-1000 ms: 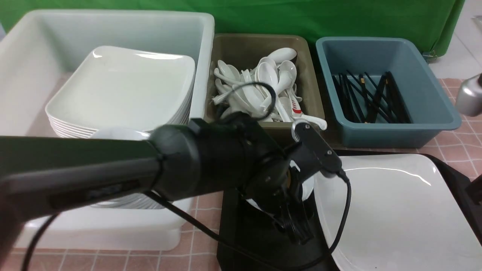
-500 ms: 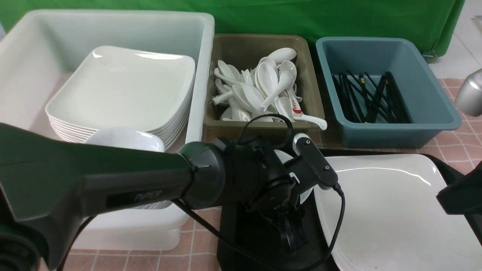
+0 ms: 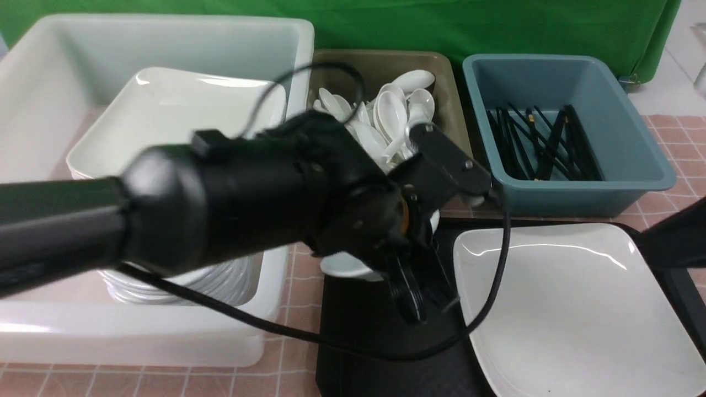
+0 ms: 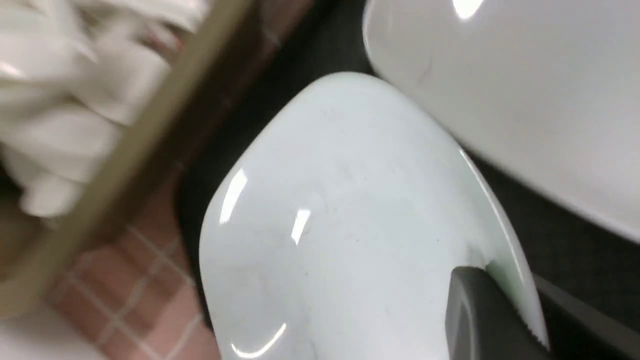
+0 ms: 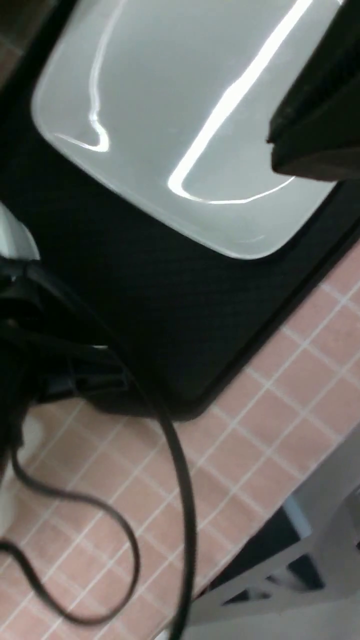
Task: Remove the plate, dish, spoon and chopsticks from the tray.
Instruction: Use the left arm to grab a small plate from the dinner plate, then use the left arm to put the small plate into the large storage box on the left
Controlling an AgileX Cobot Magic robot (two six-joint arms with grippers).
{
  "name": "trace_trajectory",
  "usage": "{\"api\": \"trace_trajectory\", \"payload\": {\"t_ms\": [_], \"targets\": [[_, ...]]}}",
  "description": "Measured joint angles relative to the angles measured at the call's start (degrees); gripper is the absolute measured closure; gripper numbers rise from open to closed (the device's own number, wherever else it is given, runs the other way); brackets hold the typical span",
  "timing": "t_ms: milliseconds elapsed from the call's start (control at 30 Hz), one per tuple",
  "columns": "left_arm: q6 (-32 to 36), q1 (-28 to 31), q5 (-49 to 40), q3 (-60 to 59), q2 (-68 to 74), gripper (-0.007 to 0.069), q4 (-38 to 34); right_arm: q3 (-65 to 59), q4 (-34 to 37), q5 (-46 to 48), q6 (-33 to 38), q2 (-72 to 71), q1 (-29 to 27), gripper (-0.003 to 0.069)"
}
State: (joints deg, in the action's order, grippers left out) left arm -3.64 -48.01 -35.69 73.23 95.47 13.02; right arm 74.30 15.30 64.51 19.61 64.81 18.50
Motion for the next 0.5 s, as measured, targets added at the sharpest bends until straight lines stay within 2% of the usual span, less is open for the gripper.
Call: {"api": "trace_trajectory", "payload": {"t_ms": [67, 167, 267, 400, 433, 500], "targets": [[0.00, 0.54, -0.26, 0.00, -4.23, 0.0607, -0.06, 1.35, 2.60, -0.19, 0.25, 0.00, 0.00, 0.0629], [0.00, 2.58, -0.98, 0.00, -12.84, 0.0607, -0.20, 2.50, 10.79, -2.34, 3.20, 0.12, 0.00, 0.0629], [-0.04, 6.79, -2.80, 0.00, -21.06, 0.0607, -0.25, 2.88, 18.43, -4.49, 7.27, 1.62, 0.57, 0.0629], [0.10, 12.94, -8.68, 0.00, -27.22, 0.0607, 0.30, 2.93, 20.91, -7.60, 8.64, 5.07, 4.68, 0.0629], [0.71, 16.15, -12.84, 0.00, -28.39, 0.0607, 0.48, 2.99, 21.16, -9.09, 9.02, 7.18, 7.98, 0.0629], [1.63, 18.63, -16.87, -0.06, -28.51, 0.0607, 0.28, 3.67, 21.16, -10.00, 9.23, 9.80, 11.01, 0.0629]]}}
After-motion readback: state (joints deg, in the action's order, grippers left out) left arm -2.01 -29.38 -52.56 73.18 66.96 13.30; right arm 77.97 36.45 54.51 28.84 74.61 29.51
